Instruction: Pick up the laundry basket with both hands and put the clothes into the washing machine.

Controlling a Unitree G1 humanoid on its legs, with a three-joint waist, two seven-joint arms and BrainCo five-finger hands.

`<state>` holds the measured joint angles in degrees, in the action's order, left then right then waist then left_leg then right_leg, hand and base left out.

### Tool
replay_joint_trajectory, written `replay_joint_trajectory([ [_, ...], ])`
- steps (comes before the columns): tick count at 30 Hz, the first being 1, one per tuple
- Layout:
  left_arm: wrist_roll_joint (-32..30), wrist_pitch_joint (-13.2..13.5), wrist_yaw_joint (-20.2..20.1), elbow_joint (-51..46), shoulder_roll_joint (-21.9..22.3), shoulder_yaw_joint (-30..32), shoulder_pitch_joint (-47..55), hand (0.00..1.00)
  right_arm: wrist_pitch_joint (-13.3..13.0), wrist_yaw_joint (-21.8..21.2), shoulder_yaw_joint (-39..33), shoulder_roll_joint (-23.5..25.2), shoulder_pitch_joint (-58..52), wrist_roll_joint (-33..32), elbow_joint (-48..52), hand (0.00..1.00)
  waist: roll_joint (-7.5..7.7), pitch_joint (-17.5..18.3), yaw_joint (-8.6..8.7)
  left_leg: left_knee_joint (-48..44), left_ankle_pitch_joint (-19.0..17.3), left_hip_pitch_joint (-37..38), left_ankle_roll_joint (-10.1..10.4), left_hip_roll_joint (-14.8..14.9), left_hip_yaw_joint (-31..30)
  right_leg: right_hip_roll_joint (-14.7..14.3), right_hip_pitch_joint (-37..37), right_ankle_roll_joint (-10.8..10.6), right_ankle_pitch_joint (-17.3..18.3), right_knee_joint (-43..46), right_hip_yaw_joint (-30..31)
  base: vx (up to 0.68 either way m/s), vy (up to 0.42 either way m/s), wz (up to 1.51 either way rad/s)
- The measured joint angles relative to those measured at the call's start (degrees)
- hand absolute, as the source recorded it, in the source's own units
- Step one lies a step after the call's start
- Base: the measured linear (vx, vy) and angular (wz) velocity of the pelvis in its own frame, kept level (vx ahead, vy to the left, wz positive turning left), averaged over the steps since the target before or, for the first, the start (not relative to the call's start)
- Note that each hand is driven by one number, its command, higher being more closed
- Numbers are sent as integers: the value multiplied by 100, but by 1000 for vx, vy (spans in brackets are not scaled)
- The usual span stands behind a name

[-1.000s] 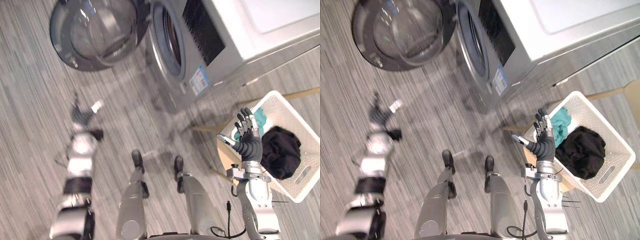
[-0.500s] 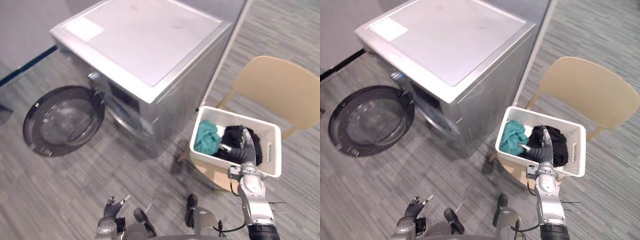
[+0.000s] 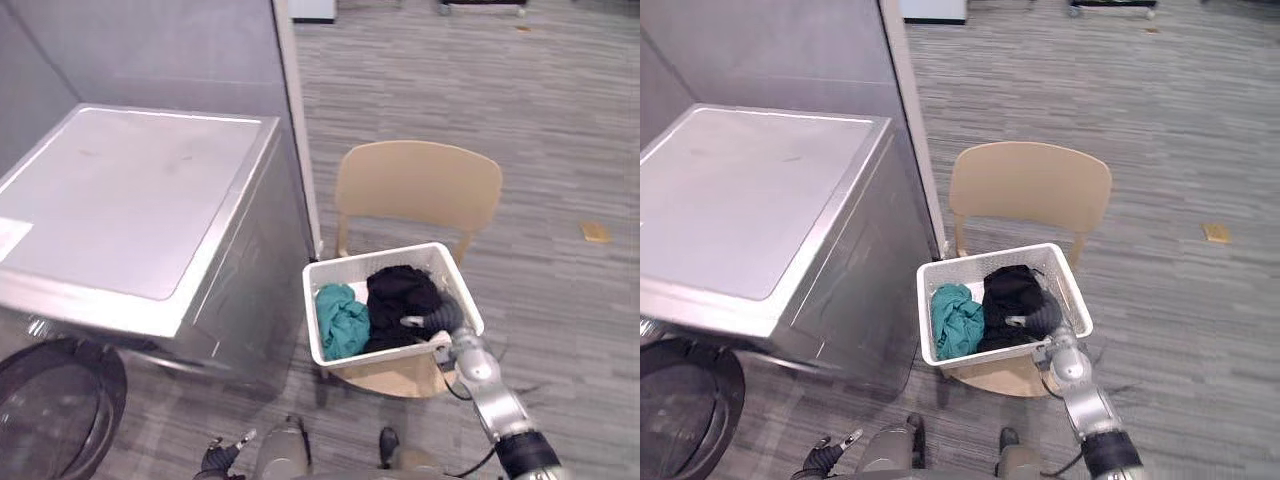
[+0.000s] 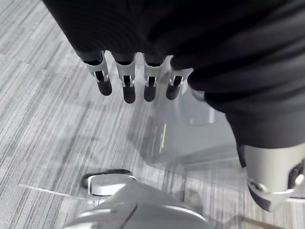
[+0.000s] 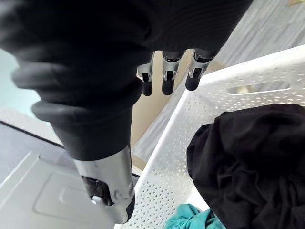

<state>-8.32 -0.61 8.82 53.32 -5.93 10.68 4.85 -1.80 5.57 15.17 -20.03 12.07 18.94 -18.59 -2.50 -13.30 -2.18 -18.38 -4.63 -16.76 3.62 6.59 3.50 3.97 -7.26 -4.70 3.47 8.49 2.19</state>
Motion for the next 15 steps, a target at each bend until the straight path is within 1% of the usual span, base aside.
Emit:
replay_joint_trajectory([
  [1,1,-1,0,0,-11,1,-64,0,-10,-26,75,-28,183,38,-111,0,-38,-80,-5,-5,25,-86,-40,-45,6,38,-80,-31,-20,11,3,-11,152,5],
  [2,63,1,7,-42,-11,1,-218,0,-17,-57,226,-123,694,153,-401,0,-65,-272,-20,-9,87,-296,-130,-144,7,127,-275,-100,-73,35,6,-26,147,6],
  [3,107,7,10,-77,-12,1,-266,0,-15,-58,293,-169,932,178,-544,0,-108,-374,-28,-4,119,-388,-174,-172,8,154,-360,-116,-100,36,0,-46,129,10],
  [5,196,73,48,-105,-35,1,-395,0,-8,-50,453,-340,1611,228,-946,0,-208,-615,-73,64,235,-689,-257,-263,18,241,-685,-193,-183,34,-6,-62,112,8],
  [6,225,119,116,-108,-63,0,-435,0,0,-39,524,-427,1945,276,-1161,0,-224,-760,-145,132,300,-789,-281,-293,41,271,-822,-214,-226,36,4,-33,72,1],
  [7,244,119,135,-107,-79,0,-470,0,15,-36,531,-476,2071,306,-1253,0,-223,-840,-194,165,329,-814,-287,-305,54,283,-865,-216,-237,35,15,-21,45,6],
  [9,347,147,193,-113,-139,0,-536,0,74,38,638,-646,2537,374,-1567,0,-225,-933,-226,253,472,-1091,-312,-365,-23,321,-1128,-221,-267,55,-67,-7,24,18],
  [12,445,196,294,-179,-150,-27,-740,0,111,154,790,-841,2982,380,-1698,0,-222,-1048,-364,311,578,-1369,-308,-379,-45,328,-1471,-218,-269,180,-103,-13,6,10],
  [14,550,254,378,-251,-152,-51,-921,0,116,218,854,-856,3245,409,-1732,0,-227,-1063,-365,491,742,-1589,-297,-415,-130,352,-1749,-216,-267,250,-217,-27,-6,26],
  [15,559,271,398,-338,-150,-57,-1059,0,118,242,958,-855,3447,411,-1817,0,-226,-1133,-373,613,808,-1679,-254,-422,-189,389,-1873,-215,-266,284,-280,-41,-18,28],
])
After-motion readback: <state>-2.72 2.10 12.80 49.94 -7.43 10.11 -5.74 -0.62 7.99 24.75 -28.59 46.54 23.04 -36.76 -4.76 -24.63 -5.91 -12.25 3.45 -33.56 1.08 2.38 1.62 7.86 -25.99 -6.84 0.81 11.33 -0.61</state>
